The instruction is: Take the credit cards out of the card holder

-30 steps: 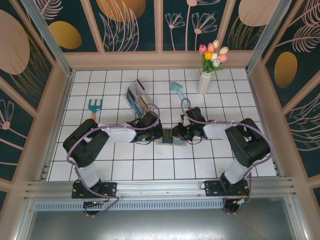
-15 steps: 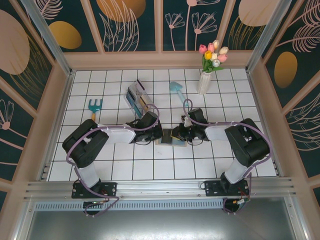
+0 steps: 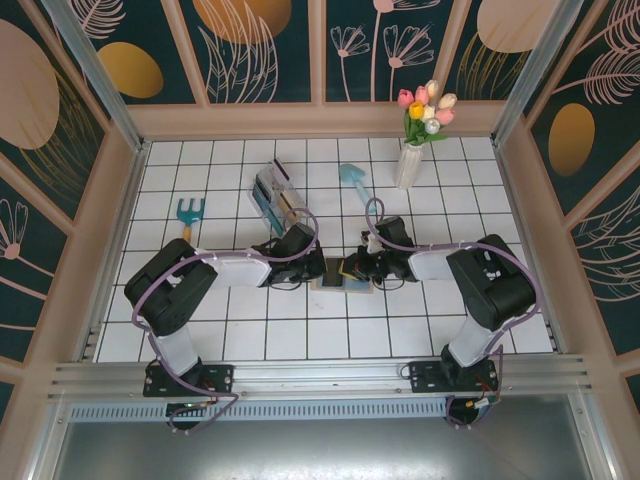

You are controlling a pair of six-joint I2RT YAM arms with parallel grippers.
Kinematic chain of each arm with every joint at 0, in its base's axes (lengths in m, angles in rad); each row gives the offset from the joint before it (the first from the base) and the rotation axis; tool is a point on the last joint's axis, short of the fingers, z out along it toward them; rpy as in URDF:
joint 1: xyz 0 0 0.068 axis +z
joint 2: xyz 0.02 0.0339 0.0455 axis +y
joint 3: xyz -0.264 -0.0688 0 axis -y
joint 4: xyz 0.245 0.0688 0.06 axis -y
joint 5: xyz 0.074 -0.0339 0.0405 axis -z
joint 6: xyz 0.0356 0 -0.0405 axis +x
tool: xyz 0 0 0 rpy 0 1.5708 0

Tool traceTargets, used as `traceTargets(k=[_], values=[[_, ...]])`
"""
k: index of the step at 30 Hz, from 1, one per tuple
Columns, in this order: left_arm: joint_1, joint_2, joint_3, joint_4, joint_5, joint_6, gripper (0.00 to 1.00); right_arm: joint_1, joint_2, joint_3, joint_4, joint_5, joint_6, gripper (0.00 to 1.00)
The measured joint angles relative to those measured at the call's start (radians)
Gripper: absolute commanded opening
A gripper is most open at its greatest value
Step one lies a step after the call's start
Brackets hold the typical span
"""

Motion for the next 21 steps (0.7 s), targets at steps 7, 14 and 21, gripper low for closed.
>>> traceTargets(k=[7, 14, 21], values=[[0.0, 0.0, 0.004, -0.007, -0.003, -0.002, 0.07, -0.006, -0.094, 0.013, -0.137, 0.057, -0.036, 0.04], [0.0, -0.001, 0.04, -0.072, -0.002, 0.018, 0.26, -0.013, -0.227, 0.0, -0.234, 0.103, -0.053, 0.01], [0.013, -0.008, 0.196, -0.173, 0.013, 0.092, 0.47, -0.052, -0.393, -0.011, -0.202, 0.108, -0.043, 0.0]])
